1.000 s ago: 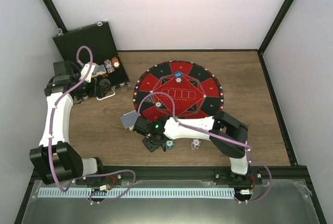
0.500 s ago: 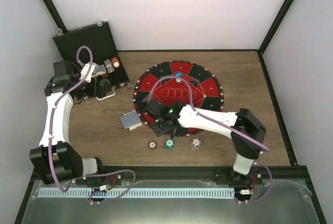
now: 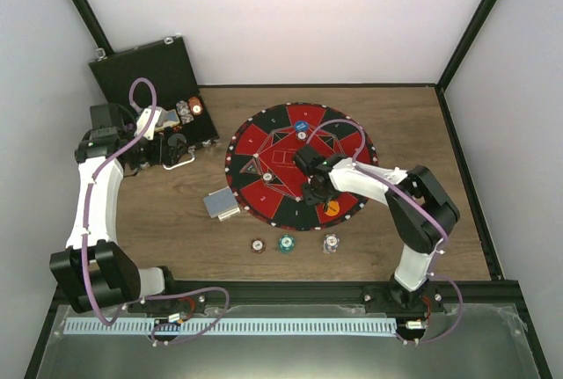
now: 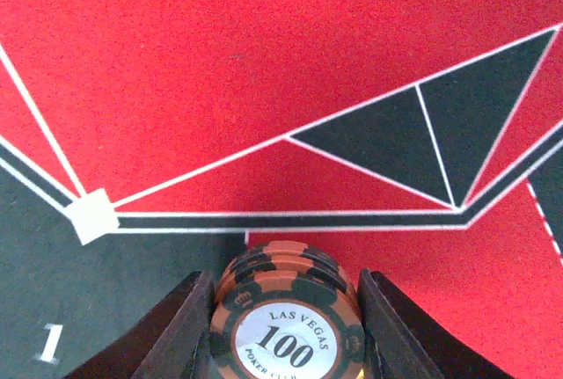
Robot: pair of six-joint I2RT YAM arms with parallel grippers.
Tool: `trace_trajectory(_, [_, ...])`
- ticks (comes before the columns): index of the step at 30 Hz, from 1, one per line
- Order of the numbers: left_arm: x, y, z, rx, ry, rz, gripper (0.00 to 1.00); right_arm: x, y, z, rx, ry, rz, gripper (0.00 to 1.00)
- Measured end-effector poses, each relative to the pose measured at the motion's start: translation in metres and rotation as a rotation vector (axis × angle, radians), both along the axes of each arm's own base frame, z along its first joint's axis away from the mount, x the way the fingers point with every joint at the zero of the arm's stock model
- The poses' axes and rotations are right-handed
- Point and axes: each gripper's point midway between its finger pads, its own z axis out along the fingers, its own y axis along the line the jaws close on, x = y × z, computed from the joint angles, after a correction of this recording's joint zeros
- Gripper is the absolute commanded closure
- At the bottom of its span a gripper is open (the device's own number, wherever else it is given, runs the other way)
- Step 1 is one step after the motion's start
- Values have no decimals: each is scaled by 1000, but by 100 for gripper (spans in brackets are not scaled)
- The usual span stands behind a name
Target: Distribute texas hold em gaming equipment
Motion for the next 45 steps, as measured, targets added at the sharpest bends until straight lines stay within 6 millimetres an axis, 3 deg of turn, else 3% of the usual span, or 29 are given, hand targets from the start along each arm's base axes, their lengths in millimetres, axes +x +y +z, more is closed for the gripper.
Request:
trace_trajectory(4, [0, 0, 0, 0, -1, 0, 0, 7, -1, -15, -5, 10, 0, 79])
trace_trajectory(10, [0, 0, 0, 0, -1, 0, 0, 9, 1, -15, -2, 5, 13, 77])
trace_trajectory(17, [0, 0, 0, 0, -1, 0, 0, 10, 1, -16, -2, 4, 12, 34])
trace_trajectory(23, [0, 0, 1, -1, -1, -1, 0, 12, 0, -8, -7, -20, 6, 23])
trace_trajectory(27, [0, -1, 1, -5, -2, -4, 0, 5, 14, 20, 12, -76, 26, 19])
trace_trajectory(30, [0, -1, 1, -6, -3, -5, 0, -15, 41, 49, 75, -117, 76, 17])
trace_trajectory(33, [0, -2, 1, -8, -3, -6, 0, -47, 68, 56, 108, -106, 153, 16])
trace_trajectory(40, [0, -2, 2, -12, -4, -9, 0, -121, 104, 48, 137, -6, 283, 17])
trace_trajectory(45, [-1, -2, 2, -13, -4, -8, 0, -144, 103, 30, 106, 56, 300, 20])
